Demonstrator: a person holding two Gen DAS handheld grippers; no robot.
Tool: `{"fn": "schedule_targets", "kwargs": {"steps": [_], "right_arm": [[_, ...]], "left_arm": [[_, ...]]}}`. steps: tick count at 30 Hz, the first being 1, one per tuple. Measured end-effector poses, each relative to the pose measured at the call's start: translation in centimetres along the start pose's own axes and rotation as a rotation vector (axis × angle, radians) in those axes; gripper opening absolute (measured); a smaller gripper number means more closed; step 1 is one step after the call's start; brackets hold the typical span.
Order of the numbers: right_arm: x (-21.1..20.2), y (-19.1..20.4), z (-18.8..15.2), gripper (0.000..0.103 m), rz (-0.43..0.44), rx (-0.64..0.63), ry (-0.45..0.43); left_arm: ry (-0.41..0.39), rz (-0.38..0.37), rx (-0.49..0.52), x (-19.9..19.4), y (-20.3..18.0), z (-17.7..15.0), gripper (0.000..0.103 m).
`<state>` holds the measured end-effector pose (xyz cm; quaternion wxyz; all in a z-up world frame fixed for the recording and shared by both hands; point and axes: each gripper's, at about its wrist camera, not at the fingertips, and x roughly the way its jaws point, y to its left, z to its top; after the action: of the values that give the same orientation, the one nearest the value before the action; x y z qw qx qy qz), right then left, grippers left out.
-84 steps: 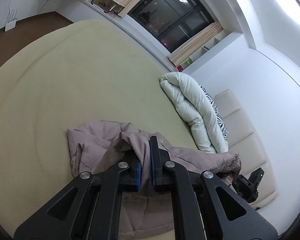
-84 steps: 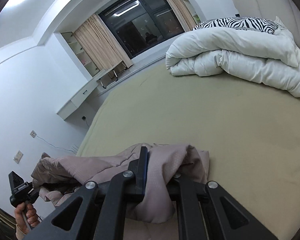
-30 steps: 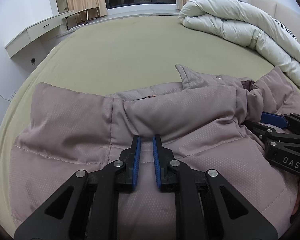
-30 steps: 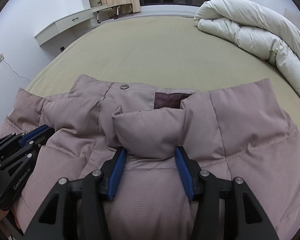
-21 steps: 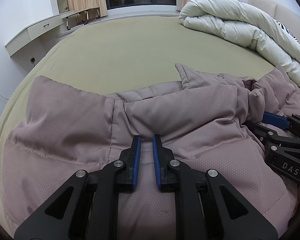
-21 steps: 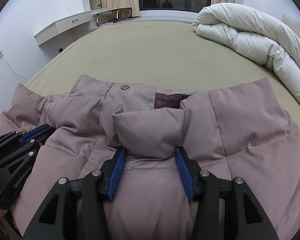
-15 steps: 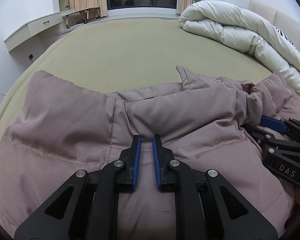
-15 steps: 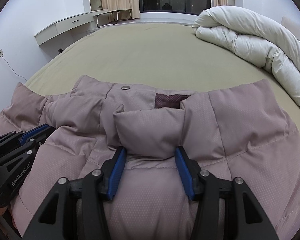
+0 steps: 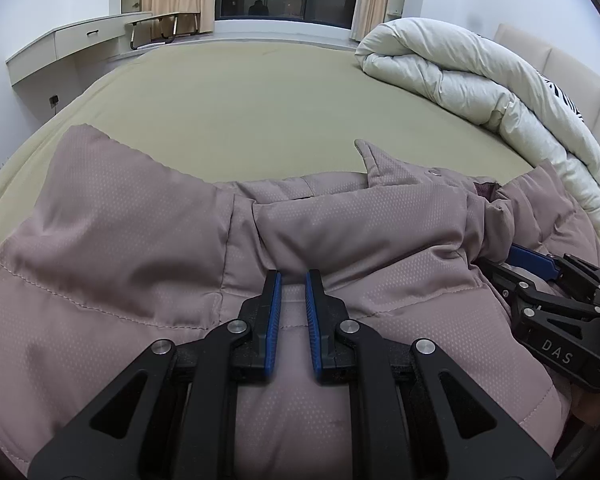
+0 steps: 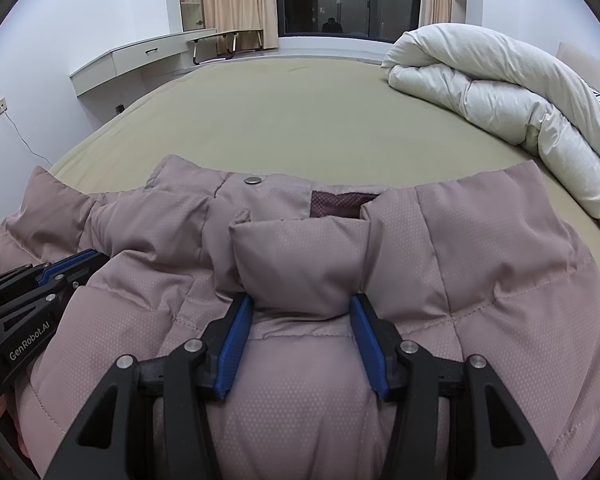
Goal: Fold large clothes
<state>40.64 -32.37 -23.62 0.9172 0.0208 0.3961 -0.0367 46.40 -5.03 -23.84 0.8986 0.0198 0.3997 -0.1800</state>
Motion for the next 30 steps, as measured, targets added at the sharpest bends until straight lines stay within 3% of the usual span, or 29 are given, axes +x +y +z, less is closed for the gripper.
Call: {"fn": "schedule_targets", "kwargs": {"steps": [4,6,8,11,14,17,26,30], "right_arm": [[-0.9,-0.2,0.3,0.056,0.03,0.013,0.012],[-2.6,-0.3,0.7,0.056,0.027,0.023,0.032],[-5.7,-0.2,0.4,0.057,0.053,0.053,-0.006],[-9.8,1.0,-1.1,0.061,0.127,0.03,-0.056],[-10.2,3.2,-2.8,0.061,0.121,-0.051,-0.027],[-8.1,4.6,-4.0,0.066,0.06,-0.127,0.002],[-6.1,4.5,-4.8,0.07,0.043,-0.12,-0.025],[-7.6,3.1,-3.0,0.068,0.121,-0.074,0.04]], "left_arm": [[0.042,-0.041,-0.056,-2.8,0.9,1.0,0.012],[0.013,-0.039,-0.07,-6.0,1.1,0.6,0.012],[-0.032,-0.029,-0.057,-9.2,1.2,-0.4,0.012],[-0.081,0.047,-0.036,-12.2,1.6,-2.2,0.012],[-0.041,0.115,-0.02,-11.4,2.5,-4.0,0.012],[-0.014,0.096,-0.016,-9.5,3.0,-5.5,0.012],[0.003,0.068,-0.04,-7.6,4.0,-5.8,0.012],[0.005,0.042,-0.066,-10.1,4.4,-4.4,0.012]]}}
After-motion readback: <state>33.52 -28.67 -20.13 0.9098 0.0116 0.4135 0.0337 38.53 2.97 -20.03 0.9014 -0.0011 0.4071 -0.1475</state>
